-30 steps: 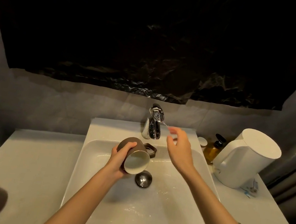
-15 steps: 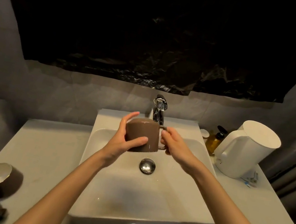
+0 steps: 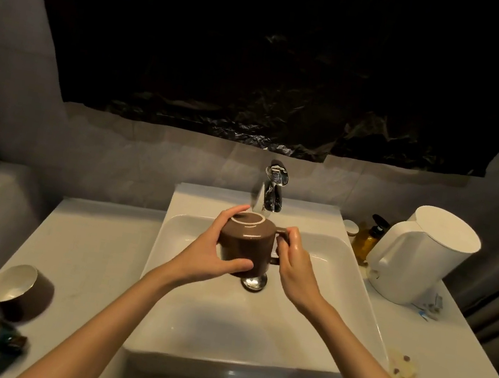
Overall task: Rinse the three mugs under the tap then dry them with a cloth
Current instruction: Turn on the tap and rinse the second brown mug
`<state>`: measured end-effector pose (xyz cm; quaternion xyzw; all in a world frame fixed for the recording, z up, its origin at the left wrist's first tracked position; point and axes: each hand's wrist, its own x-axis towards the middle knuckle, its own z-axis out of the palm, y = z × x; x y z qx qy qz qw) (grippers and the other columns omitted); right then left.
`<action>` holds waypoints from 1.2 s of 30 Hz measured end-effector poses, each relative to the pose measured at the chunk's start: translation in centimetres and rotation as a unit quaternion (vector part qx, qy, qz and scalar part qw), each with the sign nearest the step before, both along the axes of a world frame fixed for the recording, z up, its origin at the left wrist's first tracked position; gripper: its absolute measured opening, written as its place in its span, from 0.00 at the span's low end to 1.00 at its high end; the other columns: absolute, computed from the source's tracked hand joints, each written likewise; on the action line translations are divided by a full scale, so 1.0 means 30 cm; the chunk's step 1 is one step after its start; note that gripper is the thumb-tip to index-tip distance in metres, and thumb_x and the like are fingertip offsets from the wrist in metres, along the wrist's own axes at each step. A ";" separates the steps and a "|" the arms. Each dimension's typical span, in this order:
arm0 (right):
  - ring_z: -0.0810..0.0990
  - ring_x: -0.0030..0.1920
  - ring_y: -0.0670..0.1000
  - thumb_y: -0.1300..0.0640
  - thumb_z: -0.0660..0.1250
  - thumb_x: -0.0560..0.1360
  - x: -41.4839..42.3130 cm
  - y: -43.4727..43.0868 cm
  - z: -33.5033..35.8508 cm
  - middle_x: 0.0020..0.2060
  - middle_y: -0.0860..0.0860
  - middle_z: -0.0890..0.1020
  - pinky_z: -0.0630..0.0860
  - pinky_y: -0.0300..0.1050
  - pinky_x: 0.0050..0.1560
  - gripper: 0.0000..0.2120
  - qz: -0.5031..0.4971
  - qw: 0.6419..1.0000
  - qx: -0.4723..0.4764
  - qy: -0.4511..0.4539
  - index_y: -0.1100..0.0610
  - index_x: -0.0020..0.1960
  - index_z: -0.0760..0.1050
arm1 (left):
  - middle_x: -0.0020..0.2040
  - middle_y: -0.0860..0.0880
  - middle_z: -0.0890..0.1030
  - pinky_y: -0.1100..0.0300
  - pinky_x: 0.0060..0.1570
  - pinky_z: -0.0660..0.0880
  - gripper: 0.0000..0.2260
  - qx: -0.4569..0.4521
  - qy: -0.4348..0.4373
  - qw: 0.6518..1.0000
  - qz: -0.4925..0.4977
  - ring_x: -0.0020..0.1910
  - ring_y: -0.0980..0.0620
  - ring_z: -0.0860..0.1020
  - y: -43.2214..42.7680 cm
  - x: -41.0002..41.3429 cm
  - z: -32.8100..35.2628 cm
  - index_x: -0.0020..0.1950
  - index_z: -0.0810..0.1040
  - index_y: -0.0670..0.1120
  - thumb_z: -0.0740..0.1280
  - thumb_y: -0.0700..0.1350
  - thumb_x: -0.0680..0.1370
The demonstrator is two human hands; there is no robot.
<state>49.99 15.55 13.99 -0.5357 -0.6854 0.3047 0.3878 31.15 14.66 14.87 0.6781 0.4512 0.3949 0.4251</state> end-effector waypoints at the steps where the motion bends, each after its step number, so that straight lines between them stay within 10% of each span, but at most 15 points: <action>1: 0.78 0.46 0.45 0.56 0.52 0.83 -0.003 -0.002 -0.011 0.49 0.45 0.78 0.79 0.49 0.51 0.05 -0.005 1.000 0.003 -0.007 0.51 0.55 0.65 | 0.64 0.68 0.66 0.72 0.58 0.70 0.39 -0.004 -0.002 1.000 0.005 0.64 0.62 0.70 -0.005 0.000 -0.007 0.71 0.59 0.63 0.77 0.46 0.68; 6: 0.79 0.45 0.48 0.53 0.54 0.83 -0.015 0.031 0.037 0.45 0.46 0.80 0.78 0.56 0.52 0.07 0.037 0.999 -0.023 -0.009 0.52 0.58 0.67 | 0.62 0.59 0.72 0.68 0.51 0.74 0.34 -0.056 -0.049 0.996 0.051 0.59 0.55 0.74 -0.009 -0.021 0.007 0.66 0.65 0.61 0.78 0.52 0.65; 10: 0.74 0.35 0.43 0.53 0.56 0.82 -0.046 0.039 0.146 0.36 0.46 0.77 0.72 0.39 0.38 0.11 0.113 0.992 0.050 -0.031 0.48 0.64 0.64 | 0.65 0.45 0.76 0.50 0.63 0.73 0.34 -0.223 -0.274 0.934 0.053 0.62 0.47 0.76 -0.020 -0.054 0.020 0.68 0.68 0.53 0.77 0.53 0.65; 17: 0.71 0.38 0.48 0.35 0.49 0.77 -0.109 0.044 0.249 0.41 0.47 0.73 0.69 0.42 0.37 0.17 0.250 0.901 0.181 -0.306 0.48 0.44 0.62 | 0.60 0.43 0.80 0.49 0.65 0.68 0.28 -0.315 -0.358 0.874 0.096 0.57 0.46 0.78 -0.126 -0.160 0.082 0.65 0.75 0.45 0.73 0.54 0.68; 22: 0.69 0.34 0.49 0.43 0.62 0.77 -0.256 0.028 0.242 0.32 0.44 0.70 0.65 0.43 0.36 0.14 0.384 0.856 0.063 -0.341 0.53 0.42 0.66 | 0.63 0.43 0.79 0.48 0.66 0.69 0.25 -0.370 -0.326 0.860 0.129 0.62 0.44 0.76 -0.232 -0.288 0.052 0.65 0.75 0.48 0.69 0.58 0.71; 28: 0.66 0.27 0.47 0.53 0.63 0.79 -0.478 -0.043 0.108 0.26 0.47 0.66 0.64 0.42 0.32 0.20 0.334 0.928 -0.057 -0.155 0.52 0.31 0.61 | 0.54 0.41 0.81 0.43 0.63 0.72 0.34 -0.377 -0.208 0.891 0.141 0.53 0.43 0.80 -0.330 -0.460 0.015 0.67 0.73 0.54 0.52 0.73 0.71; 32: 0.67 0.25 0.48 0.47 0.60 0.80 -0.616 -0.110 0.023 0.29 0.51 0.67 0.64 0.39 0.28 0.17 0.255 0.932 -0.257 -0.026 0.60 0.42 0.70 | 0.45 0.42 0.84 0.56 0.48 0.75 0.33 -0.314 0.023 0.918 0.242 0.41 0.47 0.84 -0.370 -0.575 -0.008 0.68 0.54 0.66 0.46 0.77 0.66; 36: 0.66 0.23 0.45 0.44 0.58 0.80 -0.756 -0.167 -0.058 0.32 0.51 0.65 0.64 0.37 0.28 0.23 0.194 0.910 -0.366 0.010 0.65 0.58 0.72 | 0.39 0.51 0.83 0.53 0.42 0.80 0.21 -0.181 0.177 0.926 0.279 0.37 0.53 0.82 -0.391 -0.699 -0.107 0.71 0.60 0.63 0.58 0.60 0.78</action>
